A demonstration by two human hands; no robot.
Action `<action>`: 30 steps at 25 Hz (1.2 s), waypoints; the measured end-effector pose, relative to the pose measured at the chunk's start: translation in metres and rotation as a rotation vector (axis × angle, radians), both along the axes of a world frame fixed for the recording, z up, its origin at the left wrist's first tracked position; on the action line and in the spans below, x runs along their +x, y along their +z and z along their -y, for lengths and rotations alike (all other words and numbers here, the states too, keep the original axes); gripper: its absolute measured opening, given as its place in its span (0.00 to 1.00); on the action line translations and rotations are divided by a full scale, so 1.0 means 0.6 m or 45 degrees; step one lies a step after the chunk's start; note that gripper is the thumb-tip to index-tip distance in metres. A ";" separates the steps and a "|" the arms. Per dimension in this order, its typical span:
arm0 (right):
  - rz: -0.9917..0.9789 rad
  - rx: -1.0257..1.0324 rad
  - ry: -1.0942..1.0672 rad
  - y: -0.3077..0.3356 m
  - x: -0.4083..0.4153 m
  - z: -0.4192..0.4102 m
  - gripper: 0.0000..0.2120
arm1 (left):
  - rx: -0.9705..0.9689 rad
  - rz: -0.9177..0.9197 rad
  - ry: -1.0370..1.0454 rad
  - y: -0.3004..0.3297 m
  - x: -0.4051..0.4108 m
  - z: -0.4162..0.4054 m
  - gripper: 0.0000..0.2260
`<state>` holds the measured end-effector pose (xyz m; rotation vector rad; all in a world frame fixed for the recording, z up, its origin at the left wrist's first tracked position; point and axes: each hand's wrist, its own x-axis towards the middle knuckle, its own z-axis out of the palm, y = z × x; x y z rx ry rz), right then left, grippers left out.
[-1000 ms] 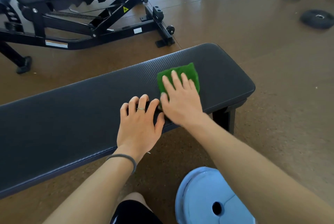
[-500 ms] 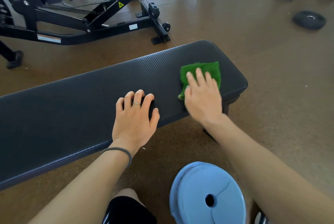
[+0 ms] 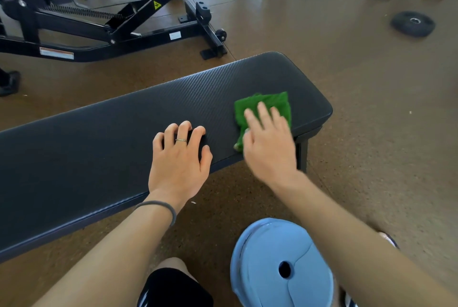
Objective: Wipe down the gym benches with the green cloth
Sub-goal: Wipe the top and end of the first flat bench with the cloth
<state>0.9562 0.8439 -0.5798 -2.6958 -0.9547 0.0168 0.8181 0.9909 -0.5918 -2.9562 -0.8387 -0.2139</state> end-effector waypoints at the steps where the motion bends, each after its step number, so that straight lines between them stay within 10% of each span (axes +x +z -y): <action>1: -0.023 0.005 0.075 0.001 -0.027 0.001 0.28 | -0.002 0.002 -0.001 0.000 -0.001 0.000 0.19; 12: 0.122 -0.020 0.149 -0.003 0.077 0.005 0.25 | -0.013 0.024 -0.004 0.001 0.001 0.000 0.20; 18: 0.001 0.059 -0.273 0.004 0.140 0.020 0.25 | 0.010 0.034 0.004 0.000 0.002 0.003 0.20; 24: 0.094 0.077 0.171 -0.013 0.026 0.020 0.24 | 0.010 0.014 0.004 0.003 -0.001 0.005 0.20; 30: 0.024 0.093 -0.342 -0.003 0.181 0.056 0.24 | 0.021 0.019 0.006 0.001 0.001 0.005 0.20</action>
